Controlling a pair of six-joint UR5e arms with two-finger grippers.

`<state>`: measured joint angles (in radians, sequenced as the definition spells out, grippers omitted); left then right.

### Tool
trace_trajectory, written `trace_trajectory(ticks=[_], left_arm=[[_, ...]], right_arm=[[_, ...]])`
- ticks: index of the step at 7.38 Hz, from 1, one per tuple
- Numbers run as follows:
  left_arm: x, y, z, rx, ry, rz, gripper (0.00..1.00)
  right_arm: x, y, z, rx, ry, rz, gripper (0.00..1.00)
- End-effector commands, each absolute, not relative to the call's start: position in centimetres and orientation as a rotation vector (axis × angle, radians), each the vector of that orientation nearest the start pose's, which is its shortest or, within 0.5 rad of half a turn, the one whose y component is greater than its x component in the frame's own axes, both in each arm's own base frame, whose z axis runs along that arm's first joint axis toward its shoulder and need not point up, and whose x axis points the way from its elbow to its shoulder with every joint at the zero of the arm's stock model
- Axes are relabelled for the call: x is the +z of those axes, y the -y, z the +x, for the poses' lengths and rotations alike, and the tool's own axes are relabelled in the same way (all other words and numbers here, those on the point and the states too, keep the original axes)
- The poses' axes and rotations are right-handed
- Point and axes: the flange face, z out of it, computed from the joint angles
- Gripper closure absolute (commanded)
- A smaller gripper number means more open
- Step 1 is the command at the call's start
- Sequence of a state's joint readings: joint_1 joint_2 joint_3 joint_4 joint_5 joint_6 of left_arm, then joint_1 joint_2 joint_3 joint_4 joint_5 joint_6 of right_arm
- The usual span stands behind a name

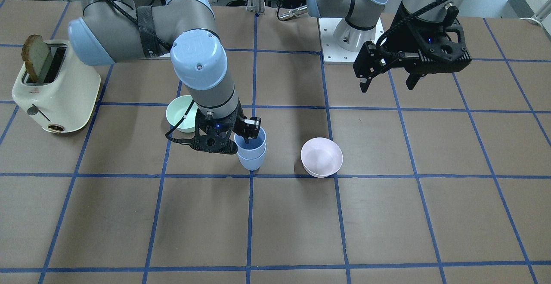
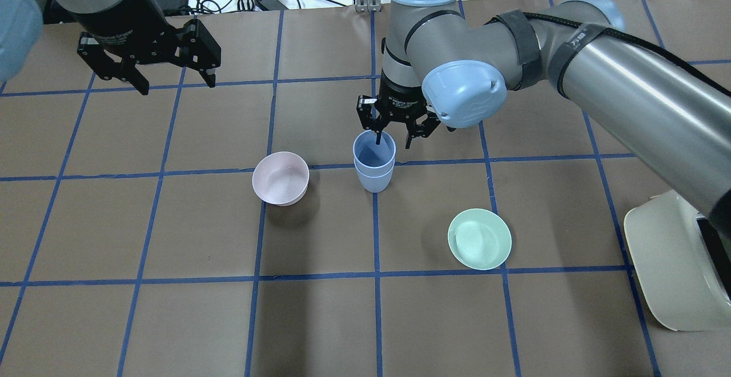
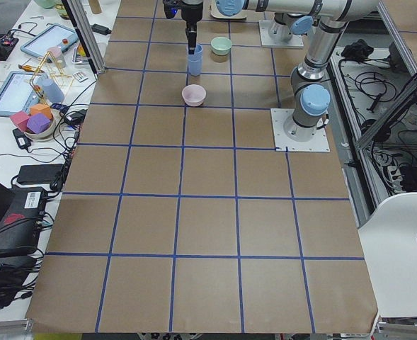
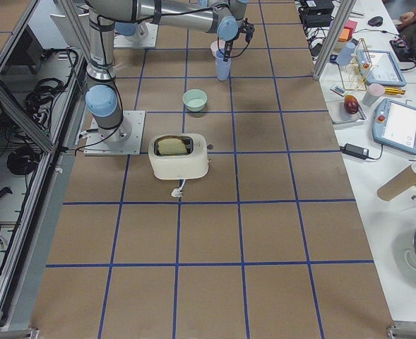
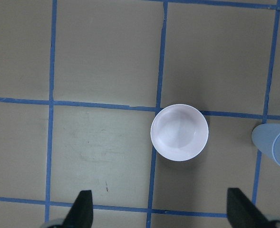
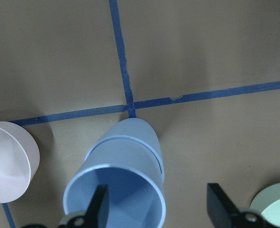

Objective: Stack blue cups with both arms

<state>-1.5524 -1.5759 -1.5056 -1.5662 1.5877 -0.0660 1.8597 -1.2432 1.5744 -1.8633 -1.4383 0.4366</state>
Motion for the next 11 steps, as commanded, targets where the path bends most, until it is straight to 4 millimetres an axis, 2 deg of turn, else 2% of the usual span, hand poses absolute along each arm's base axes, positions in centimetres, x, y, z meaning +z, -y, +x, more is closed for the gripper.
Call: trace_trajectory(ticks=[1,2,4,5,6,7,8,10,11], left_arm=[[51.9,50.2,-12.2,-0.104,-3.122,-0.133,0.00],[51.8,50.2,-12.2,-0.101,-3.122,-0.133,0.00],[51.7,50.2,-12.2,-0.099,-3.122,-0.133,0.00],[51.7,50.1,-12.2,-0.099,-3.122,-0.133,0.00],[51.7,50.1,-12.2,-0.099,-3.122,-0.133,0.00],[51.7,50.1,-12.2,-0.099,-3.122,-0.133,0.00],[51.8,50.0,-12.2,-0.101,-3.122,-0.133,0.00],[51.8,49.9,-12.2,-0.101,-3.122,-0.133,0.00],[51.8,49.9,-12.2,-0.101,-3.122,-0.133,0.00]], right_arm=[[35.9,54.9,29.8,0.002,-3.077,0.212,0.00],[37.8,56.0,29.1,-0.094,-3.162,0.182,0.00],[39.3,56.7,27.7,-0.111,-3.162,0.189,0.00],[42.0,56.5,25.7,-0.177,-3.146,0.178,0.00],[43.0,56.8,23.3,-0.180,-3.145,0.204,0.00],[43.5,56.1,21.8,-0.085,-3.133,0.212,0.00],[45.4,54.9,20.8,-0.099,-3.139,0.167,0.00],[47.5,53.0,18.3,-0.040,-3.146,0.090,0.00],[47.5,52.8,17.8,-0.009,-3.146,0.080,0.00]])
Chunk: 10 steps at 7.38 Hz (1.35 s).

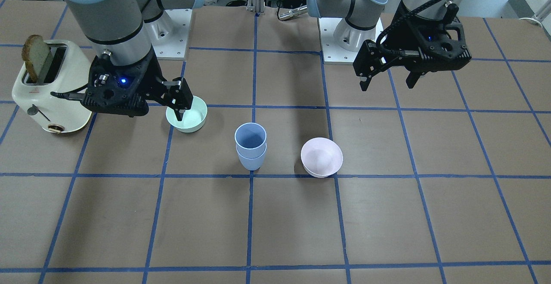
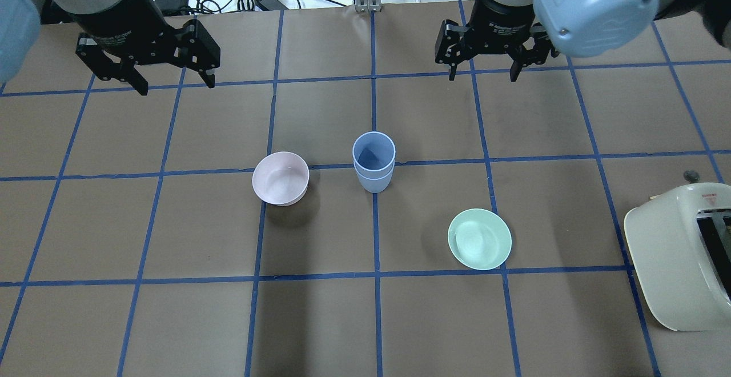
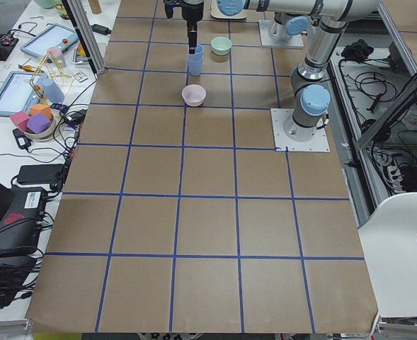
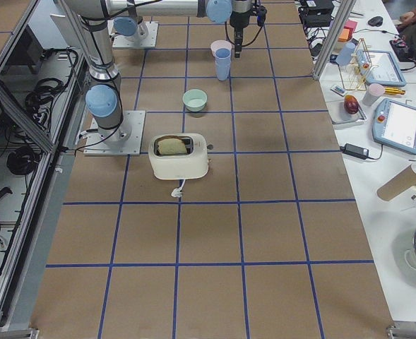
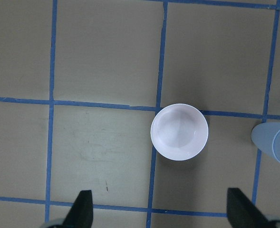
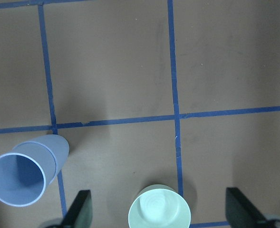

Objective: Stack blue cups with both arms

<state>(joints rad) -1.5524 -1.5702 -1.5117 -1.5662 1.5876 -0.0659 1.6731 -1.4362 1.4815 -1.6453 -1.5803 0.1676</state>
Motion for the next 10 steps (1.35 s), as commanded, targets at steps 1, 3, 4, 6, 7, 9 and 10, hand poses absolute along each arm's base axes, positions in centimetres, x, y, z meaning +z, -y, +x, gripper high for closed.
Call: trace_trajectory(ticks=[1,3,4,6,7,9,10], left_arm=[[51.8,49.9,-12.2,-0.101,-3.122,-0.133,0.00],[51.9,49.9,-12.2,-0.104,-3.122,-0.133,0.00],[51.9,49.9,-12.2,-0.104,-3.120,-0.133,0.00],[51.9,49.9,-12.2,-0.104,-3.122,-0.133,0.00],[51.9,49.8,-12.2,-0.101,-3.122,-0.133,0.00],[51.8,49.8,-12.2,-0.099,-3.120,-0.133,0.00],[51.8,49.8,-12.2,-0.101,-3.120,-0.133,0.00]], right_arm=[[47.5,52.7,17.6,-0.002,-3.151,0.092,0.00],[48.5,52.6,17.8,-0.027,-3.145,0.085,0.00],[48.8,52.1,17.4,-0.035,-3.147,0.085,0.00],[50.0,51.4,16.7,-0.066,-3.147,0.085,0.00],[50.0,51.2,15.9,-0.038,-3.149,0.073,0.00],[50.0,50.8,14.0,0.052,-3.153,0.120,0.00],[50.8,50.3,14.0,0.033,-3.148,0.118,0.00]])
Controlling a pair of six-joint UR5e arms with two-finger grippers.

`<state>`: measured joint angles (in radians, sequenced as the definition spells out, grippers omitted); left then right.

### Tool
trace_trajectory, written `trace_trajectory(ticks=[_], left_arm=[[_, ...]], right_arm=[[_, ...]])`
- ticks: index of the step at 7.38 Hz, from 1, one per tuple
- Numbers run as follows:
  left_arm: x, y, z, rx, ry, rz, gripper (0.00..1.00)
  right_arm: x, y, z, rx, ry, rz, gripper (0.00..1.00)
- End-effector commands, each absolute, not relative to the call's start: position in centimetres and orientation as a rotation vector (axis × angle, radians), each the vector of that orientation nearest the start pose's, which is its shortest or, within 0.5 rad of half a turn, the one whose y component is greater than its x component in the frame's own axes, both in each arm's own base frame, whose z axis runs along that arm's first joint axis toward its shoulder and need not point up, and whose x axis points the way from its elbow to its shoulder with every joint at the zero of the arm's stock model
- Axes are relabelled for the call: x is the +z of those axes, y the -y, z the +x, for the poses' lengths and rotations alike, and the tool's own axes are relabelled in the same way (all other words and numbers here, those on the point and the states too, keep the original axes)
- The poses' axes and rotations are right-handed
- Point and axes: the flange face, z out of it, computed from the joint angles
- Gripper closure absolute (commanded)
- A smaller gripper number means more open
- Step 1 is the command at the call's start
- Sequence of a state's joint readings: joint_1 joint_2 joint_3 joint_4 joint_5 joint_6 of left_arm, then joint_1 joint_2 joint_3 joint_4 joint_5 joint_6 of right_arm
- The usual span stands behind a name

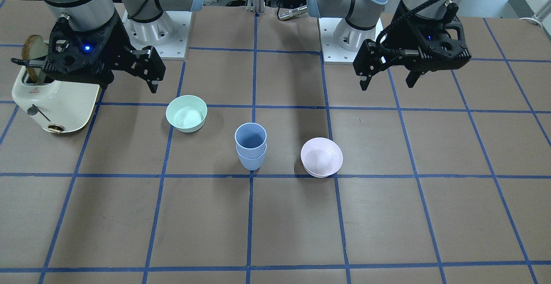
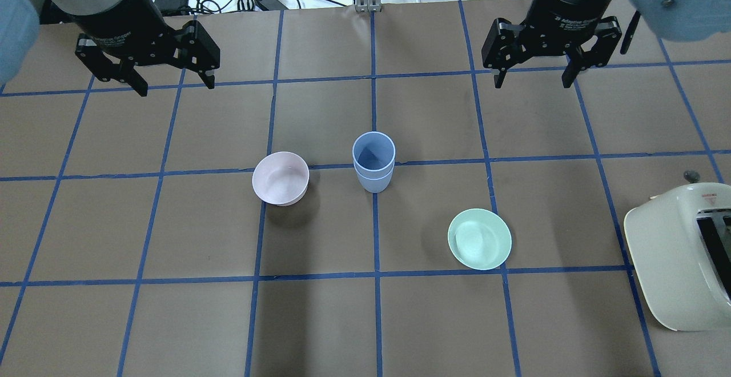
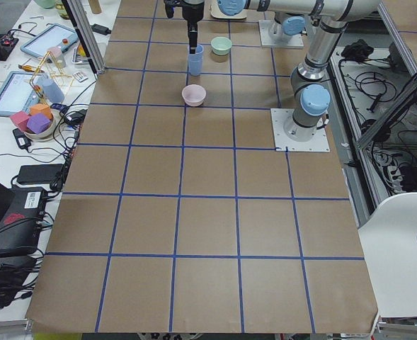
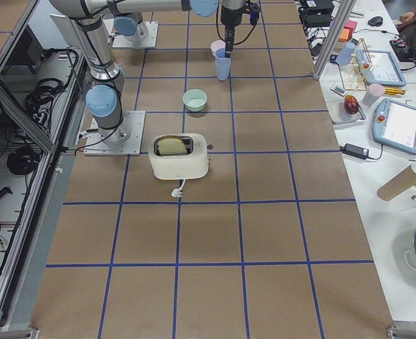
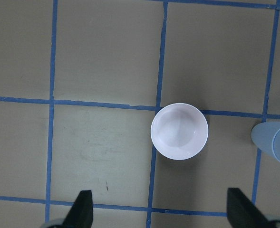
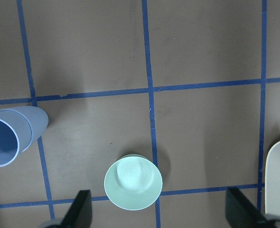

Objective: Stack blue cups with both arms

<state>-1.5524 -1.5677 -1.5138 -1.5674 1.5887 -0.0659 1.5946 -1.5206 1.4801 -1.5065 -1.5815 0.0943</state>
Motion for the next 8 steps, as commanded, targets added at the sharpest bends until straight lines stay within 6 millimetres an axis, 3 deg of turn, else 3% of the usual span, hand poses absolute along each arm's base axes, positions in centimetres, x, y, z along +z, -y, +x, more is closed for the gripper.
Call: trace_trajectory(ticks=[1,7,8], left_arm=[[51.80,49.84,-12.23,-0.101,-3.120,-0.133,0.00],[50.90,50.63,-12.22,-0.075,-3.121,-0.132,0.00],[51.47,50.18,-12.23,-0.089,-3.120,-0.133,0.00]], right_arm=[[51.27,49.72,14.23,0.023,-3.150,0.106,0.00],[51.69,49.21,14.25,0.026,-3.148,0.017,0.00],[51.61,49.22,14.16,0.029,-3.150,0.019,0.00]])
